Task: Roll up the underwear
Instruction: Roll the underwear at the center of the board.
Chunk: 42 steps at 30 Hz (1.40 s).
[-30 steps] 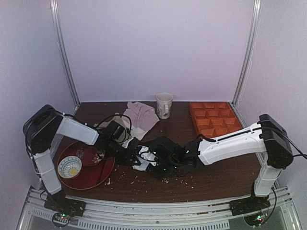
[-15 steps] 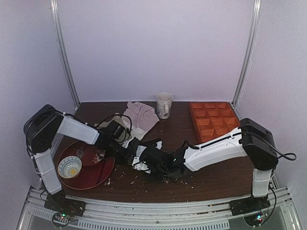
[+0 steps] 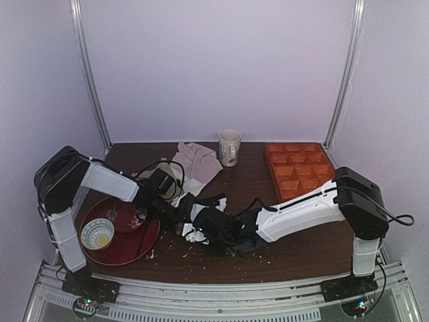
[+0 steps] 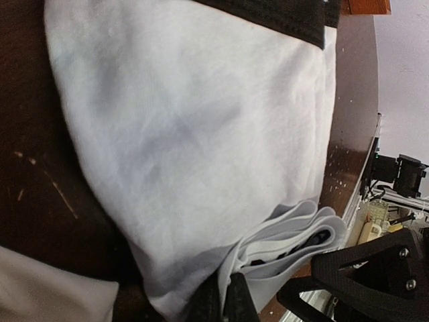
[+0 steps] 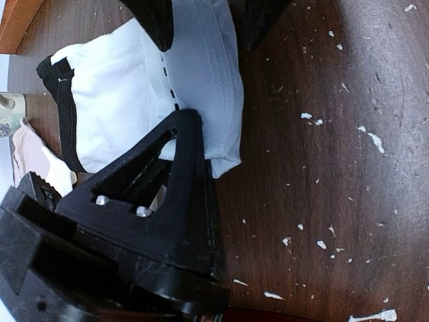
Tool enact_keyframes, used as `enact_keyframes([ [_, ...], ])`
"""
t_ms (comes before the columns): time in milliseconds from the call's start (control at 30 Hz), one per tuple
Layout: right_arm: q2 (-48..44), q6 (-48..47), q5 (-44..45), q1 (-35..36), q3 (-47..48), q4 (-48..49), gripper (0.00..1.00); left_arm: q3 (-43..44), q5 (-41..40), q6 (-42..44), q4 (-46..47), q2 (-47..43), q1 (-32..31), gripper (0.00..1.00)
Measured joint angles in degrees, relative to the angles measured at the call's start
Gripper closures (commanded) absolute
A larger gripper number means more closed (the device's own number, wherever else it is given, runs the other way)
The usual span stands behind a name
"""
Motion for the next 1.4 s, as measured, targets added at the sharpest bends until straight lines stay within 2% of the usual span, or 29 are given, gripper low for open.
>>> enact_keyframes([
  [600,4.1,-6.4,4.9,0.0,0.5,4.0,0.68,0.1,0.8,0.7,0.0,0.3,0.1,1.0],
  [967,4.9,-7.4,6.1,0.1,0.0,5.8,0.87,0.6,0.9,1.4,-1.0,0.4,0.1,1.0],
  [1133,5.2,-7.7,7.0,0.2,-0.2,6.6,0.99,0.8,0.9,1.7,-1.4,0.5,0.1,1.0],
  [1300,5.2,-7.6,7.5,0.3,-0.3,6.7,1.0,0.9,0.9,1.7,-1.6,0.5,0.1,1.0],
  [1400,5.2,-7.2,7.5,0.3,-0.1,6.4,1.0,1.1,0.8,1.7,-1.9,0.5,0.1,0.84],
])
